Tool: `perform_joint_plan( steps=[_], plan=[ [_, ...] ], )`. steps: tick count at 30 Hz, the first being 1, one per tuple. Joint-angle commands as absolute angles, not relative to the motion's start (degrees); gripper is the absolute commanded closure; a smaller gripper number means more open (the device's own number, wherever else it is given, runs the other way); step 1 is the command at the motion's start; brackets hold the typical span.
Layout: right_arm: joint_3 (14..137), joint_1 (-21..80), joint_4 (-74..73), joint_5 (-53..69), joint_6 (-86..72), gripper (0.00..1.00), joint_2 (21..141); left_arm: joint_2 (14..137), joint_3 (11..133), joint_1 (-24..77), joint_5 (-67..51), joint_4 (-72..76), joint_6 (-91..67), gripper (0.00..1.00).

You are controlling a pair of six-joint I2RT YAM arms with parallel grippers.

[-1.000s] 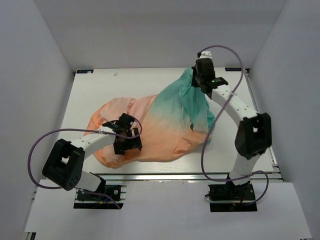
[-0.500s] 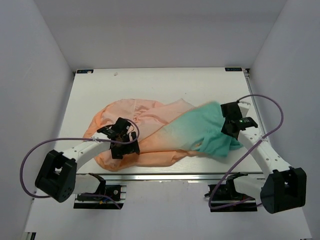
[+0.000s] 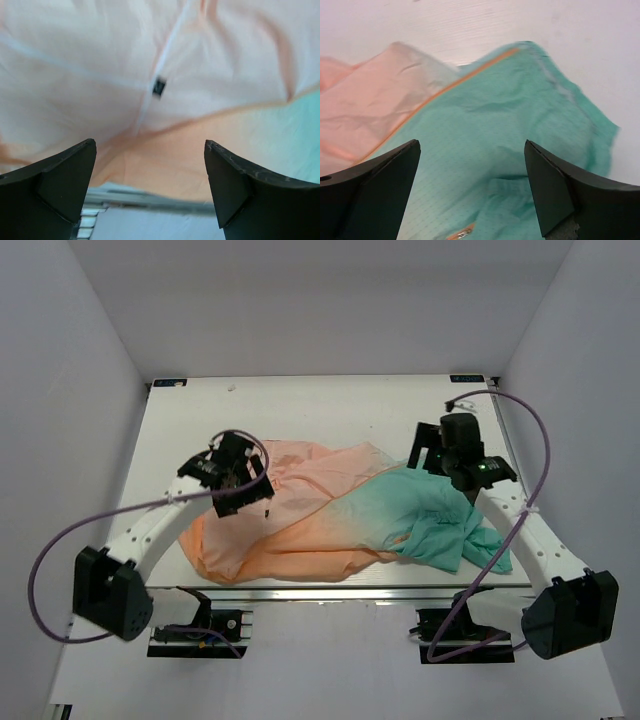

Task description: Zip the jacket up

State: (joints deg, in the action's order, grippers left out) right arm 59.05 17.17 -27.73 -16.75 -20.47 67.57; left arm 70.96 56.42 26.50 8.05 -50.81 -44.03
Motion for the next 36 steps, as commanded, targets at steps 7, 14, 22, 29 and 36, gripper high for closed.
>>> perform_joint_plan(
  steps=[7, 14, 22, 29, 36],
  plan=[
    [52.04, 24.52, -18.2, -3.17, -16.08, 0.11, 73.04, 95.78, 81.28, 12.13, 14.24, -45.28, -34.59, 0.02],
    [46.85, 24.52, -17.66, -3.87, -15.82, 0.11, 74.44, 114.92, 97.8, 11.52, 12.83, -39.28, -15.48, 0.02],
    [47.63, 24.52, -17.93, -3.69, -15.56, 0.11, 75.67, 129.72, 110.92, 9.41, 17.4, -44.65, -8.62, 0.06],
    [47.72, 24.52, -18.45, -5.18, -15.64, 0.11, 75.59, 130.26, 105.47, 8.96, 13.1, -41.05, -8.61, 0.19],
    [47.29, 24.52, -18.72, -6.5, -16.61, 0.11, 73.83, 123.33, 98.89, 9.05, 8.71, -38.24, -9.49, 1.0]
  ],
)
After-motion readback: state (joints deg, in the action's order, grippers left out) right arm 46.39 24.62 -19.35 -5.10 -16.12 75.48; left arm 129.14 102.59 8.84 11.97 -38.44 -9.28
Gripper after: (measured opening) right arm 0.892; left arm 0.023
